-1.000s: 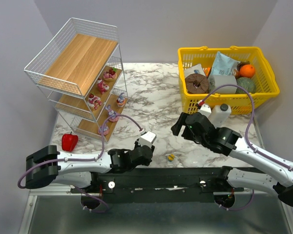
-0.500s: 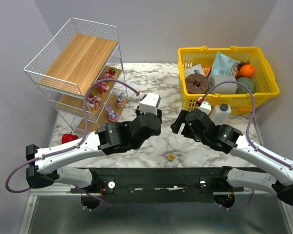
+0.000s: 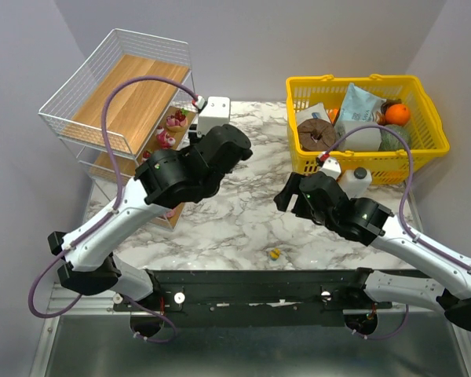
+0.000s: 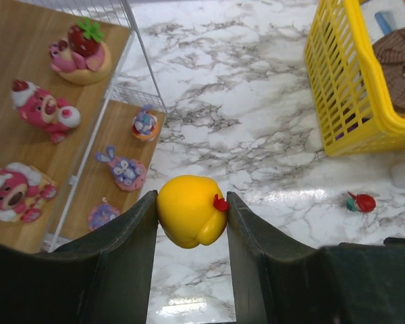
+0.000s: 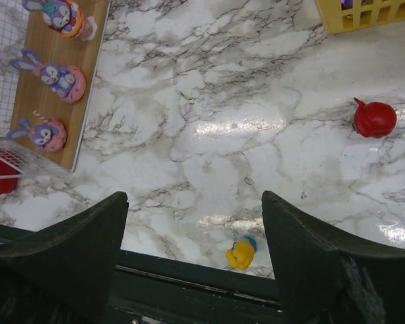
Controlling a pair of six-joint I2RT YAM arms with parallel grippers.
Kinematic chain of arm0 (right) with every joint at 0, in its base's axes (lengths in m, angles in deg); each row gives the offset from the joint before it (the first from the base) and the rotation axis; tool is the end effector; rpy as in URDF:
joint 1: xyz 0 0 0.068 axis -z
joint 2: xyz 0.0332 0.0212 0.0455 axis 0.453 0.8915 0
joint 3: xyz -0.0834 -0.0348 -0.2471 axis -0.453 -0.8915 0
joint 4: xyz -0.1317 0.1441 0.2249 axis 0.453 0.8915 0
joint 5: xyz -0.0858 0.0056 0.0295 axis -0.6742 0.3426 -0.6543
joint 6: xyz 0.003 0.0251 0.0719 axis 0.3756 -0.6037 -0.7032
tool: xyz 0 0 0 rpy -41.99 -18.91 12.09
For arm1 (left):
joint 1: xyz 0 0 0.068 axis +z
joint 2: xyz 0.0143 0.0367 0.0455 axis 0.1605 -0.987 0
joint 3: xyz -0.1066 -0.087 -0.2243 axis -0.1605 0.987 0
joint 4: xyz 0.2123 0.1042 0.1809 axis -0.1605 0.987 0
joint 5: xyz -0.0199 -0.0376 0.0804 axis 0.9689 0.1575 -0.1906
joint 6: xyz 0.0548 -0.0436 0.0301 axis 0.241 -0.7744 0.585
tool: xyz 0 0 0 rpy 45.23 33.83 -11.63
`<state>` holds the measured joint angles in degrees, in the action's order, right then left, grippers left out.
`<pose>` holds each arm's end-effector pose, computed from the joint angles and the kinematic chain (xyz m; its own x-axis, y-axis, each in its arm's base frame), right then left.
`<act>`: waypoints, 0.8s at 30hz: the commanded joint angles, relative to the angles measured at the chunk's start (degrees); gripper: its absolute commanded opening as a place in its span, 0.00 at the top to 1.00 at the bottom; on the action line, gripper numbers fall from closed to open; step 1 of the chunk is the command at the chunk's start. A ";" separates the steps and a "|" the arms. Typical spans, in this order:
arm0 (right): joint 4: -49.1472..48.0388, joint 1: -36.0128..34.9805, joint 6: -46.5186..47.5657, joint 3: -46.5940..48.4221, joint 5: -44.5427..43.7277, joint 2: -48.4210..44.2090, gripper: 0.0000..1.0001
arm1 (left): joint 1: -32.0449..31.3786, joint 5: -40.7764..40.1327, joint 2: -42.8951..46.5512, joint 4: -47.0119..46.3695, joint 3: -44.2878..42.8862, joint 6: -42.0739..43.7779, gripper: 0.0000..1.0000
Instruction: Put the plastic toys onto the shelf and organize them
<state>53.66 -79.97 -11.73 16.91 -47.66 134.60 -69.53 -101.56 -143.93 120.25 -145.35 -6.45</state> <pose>0.1848 0.1984 0.3003 -0.6475 0.3099 -0.6962 -0.0154 0.9081 0.4185 0.1885 -0.2332 0.4765 -0.4310 -0.0401 -0.9015 0.0515 0.9963 -0.0690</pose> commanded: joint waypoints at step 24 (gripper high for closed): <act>-6.26 0.13 6.31 -0.94 0.84 0.69 0.13 | 24.42 0.32 2.98 17.51 -23.14 7.11 1.00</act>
<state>48.48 -79.97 -6.11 17.08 -47.52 134.82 -48.00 -104.64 -142.44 128.81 -170.03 -1.75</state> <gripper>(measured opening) 0.867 0.497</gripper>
